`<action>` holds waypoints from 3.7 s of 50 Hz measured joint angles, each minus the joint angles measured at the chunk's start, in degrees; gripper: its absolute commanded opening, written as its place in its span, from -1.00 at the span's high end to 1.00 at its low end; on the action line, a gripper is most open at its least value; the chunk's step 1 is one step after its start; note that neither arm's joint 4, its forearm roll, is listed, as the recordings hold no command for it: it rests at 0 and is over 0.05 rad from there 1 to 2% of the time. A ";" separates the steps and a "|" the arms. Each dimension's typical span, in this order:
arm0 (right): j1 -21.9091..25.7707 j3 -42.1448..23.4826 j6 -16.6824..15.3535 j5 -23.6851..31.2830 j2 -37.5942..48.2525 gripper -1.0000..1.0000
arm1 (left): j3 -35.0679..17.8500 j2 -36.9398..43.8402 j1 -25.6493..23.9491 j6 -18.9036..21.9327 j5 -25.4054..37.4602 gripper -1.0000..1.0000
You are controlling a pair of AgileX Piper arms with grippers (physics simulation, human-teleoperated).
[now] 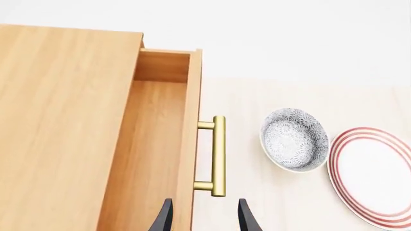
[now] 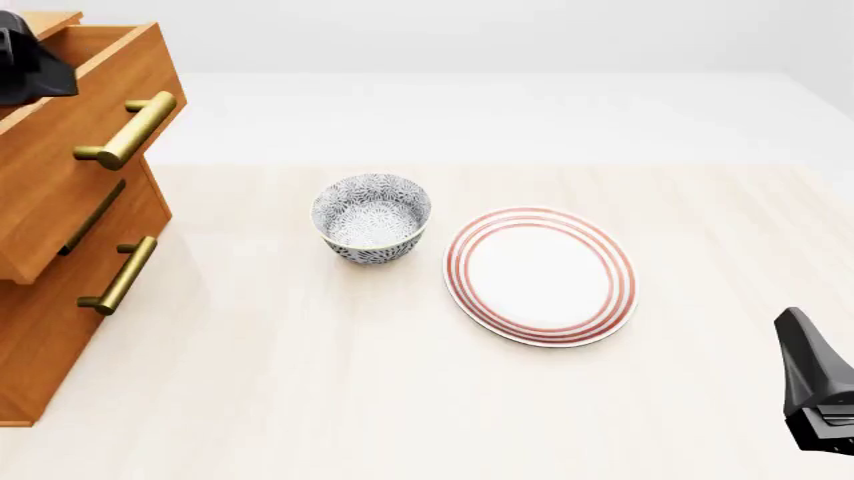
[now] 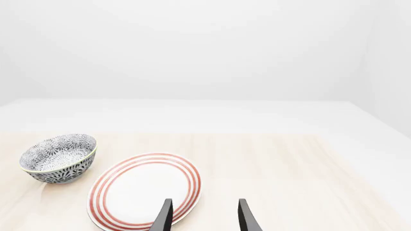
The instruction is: Open the top drawer of the cabinet.
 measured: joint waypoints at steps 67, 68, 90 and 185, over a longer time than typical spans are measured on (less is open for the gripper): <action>0.00 0.00 0.00 0.00 0.00 -1.00 | 5.80 2.42 0.12 -0.56 -6.21 -1.00; 0.00 0.00 0.00 0.00 0.00 -1.00 | 5.90 2.49 0.04 -0.59 -6.30 -1.00; 0.00 0.00 0.00 0.00 0.00 -1.00 | 7.00 3.60 -1.74 -1.15 -7.50 -1.00; 0.00 0.00 0.00 0.00 0.00 -1.00 | 6.77 5.84 -19.19 1.96 -8.55 -1.00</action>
